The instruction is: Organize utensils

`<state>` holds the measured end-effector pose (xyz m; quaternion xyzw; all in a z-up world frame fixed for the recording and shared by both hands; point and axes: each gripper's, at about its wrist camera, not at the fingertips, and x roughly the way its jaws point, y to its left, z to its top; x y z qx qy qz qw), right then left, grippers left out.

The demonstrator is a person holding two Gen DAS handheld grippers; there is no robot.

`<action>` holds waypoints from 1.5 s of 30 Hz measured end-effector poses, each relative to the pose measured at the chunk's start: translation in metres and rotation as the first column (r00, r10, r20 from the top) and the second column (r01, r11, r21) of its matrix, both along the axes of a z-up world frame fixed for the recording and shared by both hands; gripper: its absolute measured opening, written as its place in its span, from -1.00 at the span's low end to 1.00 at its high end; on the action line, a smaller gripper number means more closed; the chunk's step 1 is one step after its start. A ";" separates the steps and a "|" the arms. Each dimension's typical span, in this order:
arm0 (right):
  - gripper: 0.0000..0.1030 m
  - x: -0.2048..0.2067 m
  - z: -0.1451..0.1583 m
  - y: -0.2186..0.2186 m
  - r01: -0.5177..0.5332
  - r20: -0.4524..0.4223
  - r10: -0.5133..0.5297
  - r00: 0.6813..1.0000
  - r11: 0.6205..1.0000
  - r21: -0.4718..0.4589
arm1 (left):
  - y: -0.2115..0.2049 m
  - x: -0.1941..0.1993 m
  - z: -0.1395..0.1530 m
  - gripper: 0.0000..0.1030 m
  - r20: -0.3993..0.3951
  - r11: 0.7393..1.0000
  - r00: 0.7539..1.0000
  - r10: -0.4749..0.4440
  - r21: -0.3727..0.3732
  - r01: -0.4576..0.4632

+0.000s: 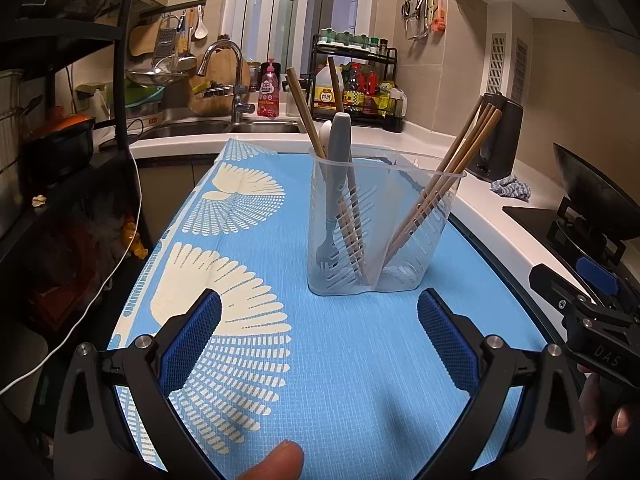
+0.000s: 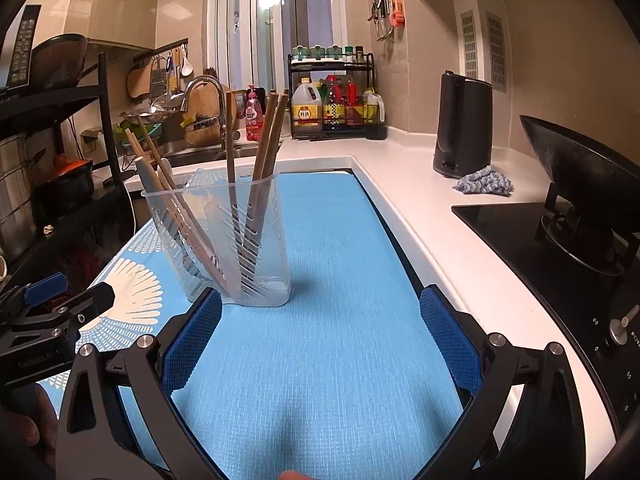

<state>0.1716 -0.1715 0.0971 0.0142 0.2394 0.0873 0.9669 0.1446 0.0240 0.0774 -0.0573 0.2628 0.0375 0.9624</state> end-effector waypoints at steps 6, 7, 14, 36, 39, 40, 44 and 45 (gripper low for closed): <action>0.89 0.001 -0.002 0.000 0.001 -0.011 -0.001 1.000 1.000 0.001 | 0.000 0.000 -0.001 0.85 -0.003 1.000 1.000 0.002 -0.004 -0.002; 0.89 0.000 -0.002 0.000 0.001 -0.008 -0.001 1.000 1.000 -0.001 | 0.000 0.001 -0.001 0.85 -0.005 1.000 1.000 0.000 -0.004 0.000; 0.89 -0.001 -0.002 0.001 0.004 -0.006 -0.004 1.000 1.000 -0.007 | -0.001 0.000 -0.001 0.85 0.003 1.000 1.000 -0.003 -0.005 0.003; 0.89 -0.002 -0.001 0.003 0.002 0.002 -0.002 1.000 1.000 -0.012 | -0.002 -0.001 -0.001 0.85 0.005 1.000 1.000 -0.014 -0.011 0.014; 0.89 -0.002 -0.001 0.003 0.002 0.003 -0.002 1.000 1.000 -0.014 | -0.003 -0.001 0.000 0.85 0.003 1.000 1.000 -0.017 -0.011 0.017; 0.89 -0.002 -0.001 0.003 0.001 0.002 -0.001 1.000 1.000 -0.013 | -0.004 -0.001 0.001 0.85 0.005 1.000 1.000 -0.017 -0.009 0.017; 0.89 -0.003 -0.001 0.003 0.001 0.005 -0.001 1.000 1.000 -0.014 | -0.004 -0.001 0.001 0.85 0.009 1.000 1.000 -0.018 0.000 0.018; 0.89 -0.003 -0.001 0.003 0.002 0.005 -0.002 1.000 1.000 -0.014 | -0.004 -0.001 0.001 0.85 0.007 1.000 1.000 -0.019 -0.003 0.019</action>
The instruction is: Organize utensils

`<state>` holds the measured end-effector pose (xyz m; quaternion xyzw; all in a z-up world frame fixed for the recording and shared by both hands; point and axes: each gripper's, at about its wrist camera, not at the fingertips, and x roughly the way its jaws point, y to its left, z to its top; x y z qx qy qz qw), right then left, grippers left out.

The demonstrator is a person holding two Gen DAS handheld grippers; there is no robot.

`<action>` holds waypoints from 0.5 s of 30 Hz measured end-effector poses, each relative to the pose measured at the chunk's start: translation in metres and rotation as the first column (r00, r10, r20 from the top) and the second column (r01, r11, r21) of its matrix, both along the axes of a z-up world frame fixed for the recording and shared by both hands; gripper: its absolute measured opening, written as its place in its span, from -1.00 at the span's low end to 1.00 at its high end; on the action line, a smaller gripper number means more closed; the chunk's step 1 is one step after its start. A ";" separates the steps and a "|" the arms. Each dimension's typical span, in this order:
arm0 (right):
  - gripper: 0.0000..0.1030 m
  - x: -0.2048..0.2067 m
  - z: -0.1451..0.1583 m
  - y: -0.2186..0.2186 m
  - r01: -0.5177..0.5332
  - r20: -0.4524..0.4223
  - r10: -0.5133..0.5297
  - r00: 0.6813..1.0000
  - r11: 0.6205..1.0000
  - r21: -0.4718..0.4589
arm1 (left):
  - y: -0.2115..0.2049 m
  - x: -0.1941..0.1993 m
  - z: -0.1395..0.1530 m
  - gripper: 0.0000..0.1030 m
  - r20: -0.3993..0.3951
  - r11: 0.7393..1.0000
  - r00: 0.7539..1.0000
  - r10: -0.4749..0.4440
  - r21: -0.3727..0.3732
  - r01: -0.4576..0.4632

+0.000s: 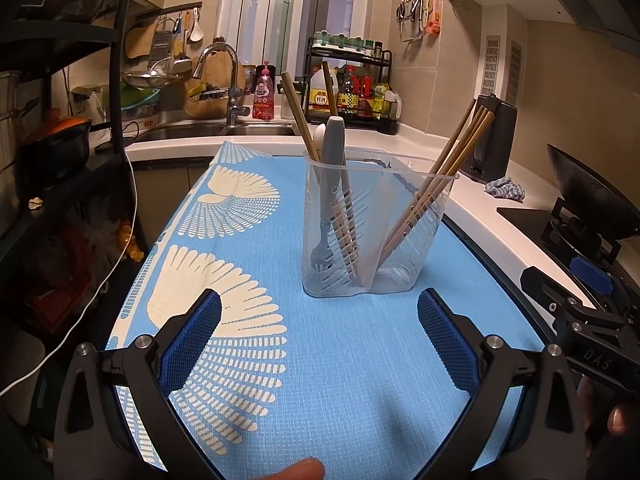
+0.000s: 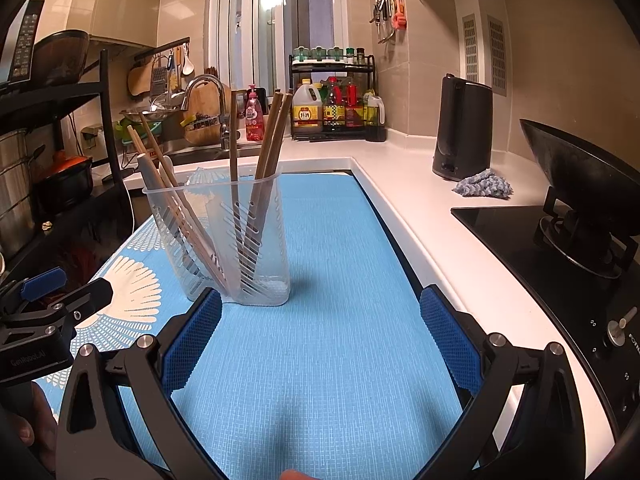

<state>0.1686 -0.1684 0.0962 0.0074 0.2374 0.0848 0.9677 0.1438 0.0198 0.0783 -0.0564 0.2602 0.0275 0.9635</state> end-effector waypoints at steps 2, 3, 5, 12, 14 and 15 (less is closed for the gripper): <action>0.89 0.000 0.000 0.000 0.000 -0.001 0.000 1.000 1.000 0.000 | 0.002 0.001 -0.001 0.85 -0.005 1.000 1.000 -0.003 -0.007 0.003; 0.89 0.000 0.000 0.000 0.000 -0.001 0.000 1.000 1.000 0.000 | 0.002 0.001 -0.001 0.85 -0.006 1.000 1.000 -0.004 -0.010 0.004; 0.89 0.000 0.000 0.000 -0.001 -0.001 0.001 1.000 1.000 0.000 | 0.002 0.001 -0.001 0.85 -0.003 1.000 1.000 -0.008 -0.014 0.008; 0.89 0.000 0.000 0.000 0.000 0.000 0.000 1.000 1.000 0.000 | 0.002 -0.001 -0.001 0.85 0.014 1.000 1.000 -0.018 -0.009 0.018; 0.89 0.000 0.000 0.000 0.000 0.000 0.000 1.000 1.000 -0.001 | 0.002 -0.001 -0.001 0.85 0.013 1.000 1.000 -0.019 -0.010 0.019; 0.89 0.000 0.000 0.000 0.000 0.000 0.000 1.000 1.000 0.000 | 0.002 -0.001 -0.001 0.85 0.012 1.000 1.000 -0.015 -0.006 0.015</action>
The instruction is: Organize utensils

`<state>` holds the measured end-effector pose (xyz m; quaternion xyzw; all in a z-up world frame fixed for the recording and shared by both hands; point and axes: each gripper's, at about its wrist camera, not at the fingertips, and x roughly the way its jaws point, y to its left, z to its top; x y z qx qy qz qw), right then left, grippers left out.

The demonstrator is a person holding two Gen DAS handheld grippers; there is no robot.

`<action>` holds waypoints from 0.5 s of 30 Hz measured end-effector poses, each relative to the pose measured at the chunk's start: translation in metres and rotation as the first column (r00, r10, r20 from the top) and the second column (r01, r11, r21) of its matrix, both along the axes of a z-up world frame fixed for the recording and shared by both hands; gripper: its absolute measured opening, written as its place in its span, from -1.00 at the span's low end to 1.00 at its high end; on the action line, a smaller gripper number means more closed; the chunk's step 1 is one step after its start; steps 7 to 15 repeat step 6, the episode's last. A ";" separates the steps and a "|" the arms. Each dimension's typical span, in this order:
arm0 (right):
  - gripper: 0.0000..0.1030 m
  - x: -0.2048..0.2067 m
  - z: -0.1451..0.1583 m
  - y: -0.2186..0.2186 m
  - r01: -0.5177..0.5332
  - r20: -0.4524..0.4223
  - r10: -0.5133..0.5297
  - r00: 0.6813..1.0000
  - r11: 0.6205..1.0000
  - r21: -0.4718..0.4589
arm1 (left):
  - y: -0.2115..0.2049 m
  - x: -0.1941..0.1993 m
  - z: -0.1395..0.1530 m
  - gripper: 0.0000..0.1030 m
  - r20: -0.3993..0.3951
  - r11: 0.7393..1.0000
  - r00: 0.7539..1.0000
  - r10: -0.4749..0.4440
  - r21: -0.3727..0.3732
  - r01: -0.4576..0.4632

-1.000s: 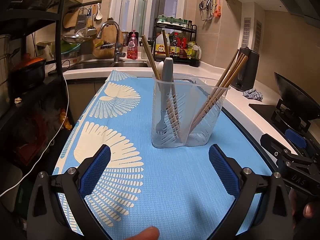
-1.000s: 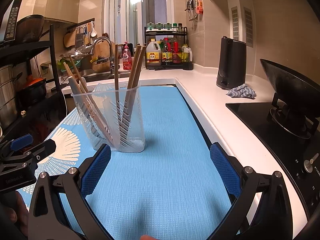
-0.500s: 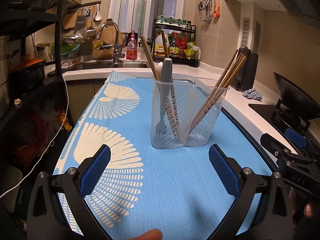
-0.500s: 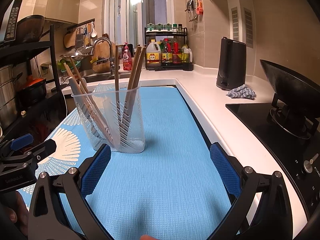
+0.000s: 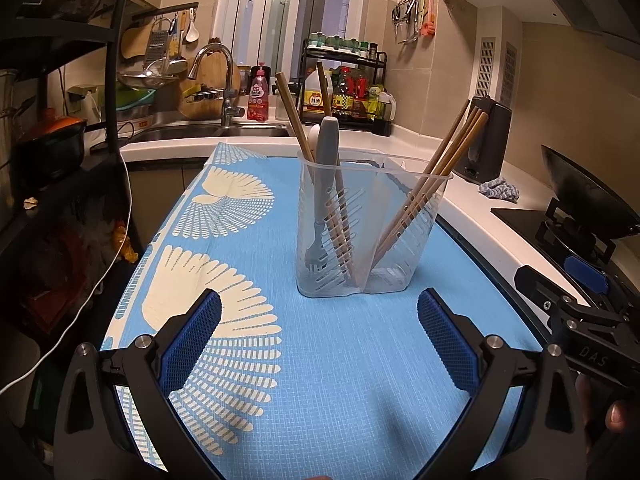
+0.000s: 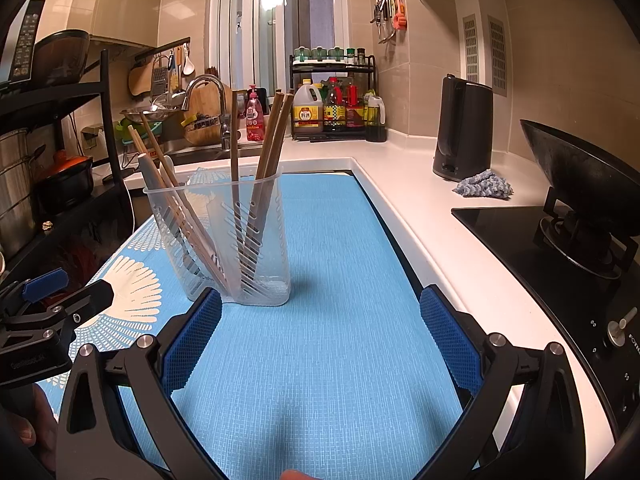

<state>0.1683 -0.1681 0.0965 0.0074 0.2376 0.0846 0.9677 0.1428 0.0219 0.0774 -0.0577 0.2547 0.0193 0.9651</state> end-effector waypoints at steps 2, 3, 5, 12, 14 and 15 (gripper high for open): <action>0.89 0.000 0.000 0.000 0.000 0.000 0.000 1.000 1.000 0.000 | 0.000 0.001 0.000 0.85 -0.003 1.000 1.000 0.006 0.005 -0.006; 0.89 0.000 0.000 0.000 0.000 0.000 0.000 1.000 1.000 0.000 | 0.000 0.001 0.000 0.85 -0.004 1.000 1.000 0.008 0.006 -0.008; 0.89 0.000 0.000 0.000 0.000 0.000 0.000 1.000 1.000 0.000 | 0.000 0.001 0.000 0.85 -0.004 1.000 1.000 0.009 0.009 -0.009; 0.89 0.000 0.000 0.000 0.000 0.000 0.000 1.000 1.000 0.000 | 0.000 0.001 0.000 0.85 -0.005 1.000 1.000 0.008 0.009 -0.008; 0.89 0.000 0.000 0.000 0.000 0.000 0.000 1.000 1.000 0.000 | 0.000 0.001 0.000 0.85 -0.005 1.000 1.000 0.008 0.009 -0.008; 0.89 0.000 0.000 0.000 0.000 0.000 0.000 1.000 1.000 0.000 | 0.000 0.001 0.000 0.85 -0.005 1.000 1.000 0.008 0.009 -0.008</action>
